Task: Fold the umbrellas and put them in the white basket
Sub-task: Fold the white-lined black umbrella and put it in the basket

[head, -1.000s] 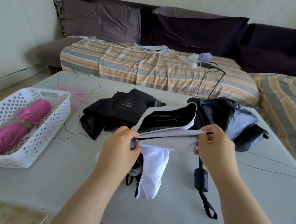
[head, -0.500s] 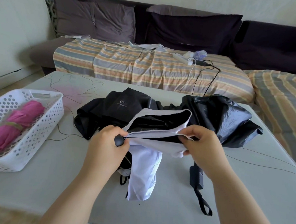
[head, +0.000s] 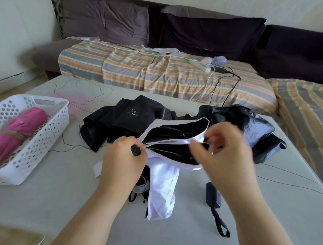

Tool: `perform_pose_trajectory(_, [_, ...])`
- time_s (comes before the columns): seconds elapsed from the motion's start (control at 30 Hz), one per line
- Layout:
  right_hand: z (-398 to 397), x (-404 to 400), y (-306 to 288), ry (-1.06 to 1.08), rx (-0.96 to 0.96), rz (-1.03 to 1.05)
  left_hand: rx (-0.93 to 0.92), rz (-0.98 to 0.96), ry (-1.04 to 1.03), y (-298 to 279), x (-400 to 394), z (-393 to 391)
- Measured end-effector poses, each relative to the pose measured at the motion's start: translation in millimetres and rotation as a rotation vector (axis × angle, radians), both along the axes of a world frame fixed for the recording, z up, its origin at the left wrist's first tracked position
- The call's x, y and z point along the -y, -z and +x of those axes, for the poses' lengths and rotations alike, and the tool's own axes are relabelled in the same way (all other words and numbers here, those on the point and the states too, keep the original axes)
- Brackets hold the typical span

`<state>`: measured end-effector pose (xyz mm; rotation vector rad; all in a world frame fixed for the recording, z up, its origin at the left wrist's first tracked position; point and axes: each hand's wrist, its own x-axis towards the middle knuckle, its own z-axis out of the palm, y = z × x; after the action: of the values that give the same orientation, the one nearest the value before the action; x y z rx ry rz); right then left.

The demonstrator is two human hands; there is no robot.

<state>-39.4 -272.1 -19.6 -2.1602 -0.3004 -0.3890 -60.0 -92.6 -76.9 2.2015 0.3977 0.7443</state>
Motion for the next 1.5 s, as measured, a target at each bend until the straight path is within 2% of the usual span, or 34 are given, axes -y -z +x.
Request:
perform_pose_trajectory(0.1, [-18,-34,16,-0.226,-0.385,-0.534,-0.007,-0.038,-0.037,-3,4,0])
perform_pose_trajectory(0.17, [-20,-48,33,-0.214,-0.380,-0.692,-0.003,-0.012,-0.055,-3,5,0])
perform_pose_trajectory(0.23, [-12,-49,37,-0.167,-0.304,-0.604,-0.005,0.012,-0.059,-3,6,-1])
perform_pose_trajectory(0.33, [7,-27,33,-0.146,-0.305,-0.428,-0.013,0.020,-0.062,-4,1,-1])
perform_pose_trajectory(0.43, [15,-6,31,-0.241,-0.344,-0.438,-0.056,-0.029,-0.070,-5,-4,-1])
perform_pose_trajectory(0.5, [17,4,31,-0.217,-0.335,-0.380,-0.075,-0.094,-0.064,-6,-8,-2])
perform_pose_trajectory(0.63, [27,25,22,0.241,-0.043,-0.192,-0.083,-0.157,-0.049,-8,-12,-3])
perform_pose_trajectory(0.67, [31,32,20,0.334,-0.026,-0.170,-0.088,-0.161,-0.052,-8,-12,-3])
perform_pose_trajectory(0.73, [34,42,21,0.361,-0.064,-0.166,-0.094,-0.189,-0.063,-8,-11,-4])
perform_pose_trajectory(0.83, [21,33,13,0.152,-0.111,-0.025,-0.102,-0.217,-0.079,-8,-10,-4])
perform_pose_trajectory(0.87, [12,26,6,-0.012,-0.135,0.058,-0.103,-0.218,-0.081,-8,-9,-4])
perform_pose_trajectory(0.93, [-7,8,-8,-0.407,-0.318,0.200,-0.097,-0.210,-0.087,-8,-8,-3])
perform_pose_trajectory(0.97, [-13,0,-9,-0.542,-0.418,0.147,-0.092,-0.205,-0.094,-9,-7,-3])
perform_pose_trajectory(1.0, [-16,-6,-5,-0.604,-0.448,-0.012,-0.088,-0.203,-0.101,-9,-6,-2])
perform_pose_trajectory(1.07, [-11,-15,13,-0.529,-0.292,-0.442,-0.087,-0.200,-0.101,-9,-4,-2])
perform_pose_trajectory(1.1, [-8,-19,19,-0.474,-0.199,-0.572,-0.088,-0.196,-0.091,-9,-4,-3])
perform_pose_trajectory(1.3, [15,-32,56,-0.378,0.172,-0.707,-0.092,-0.201,-0.039,-7,-7,-5])
perform_pose_trajectory(1.5, [8,-53,71,-0.270,0.215,-0.742,-0.131,-0.248,0.009,-10,-9,-8])
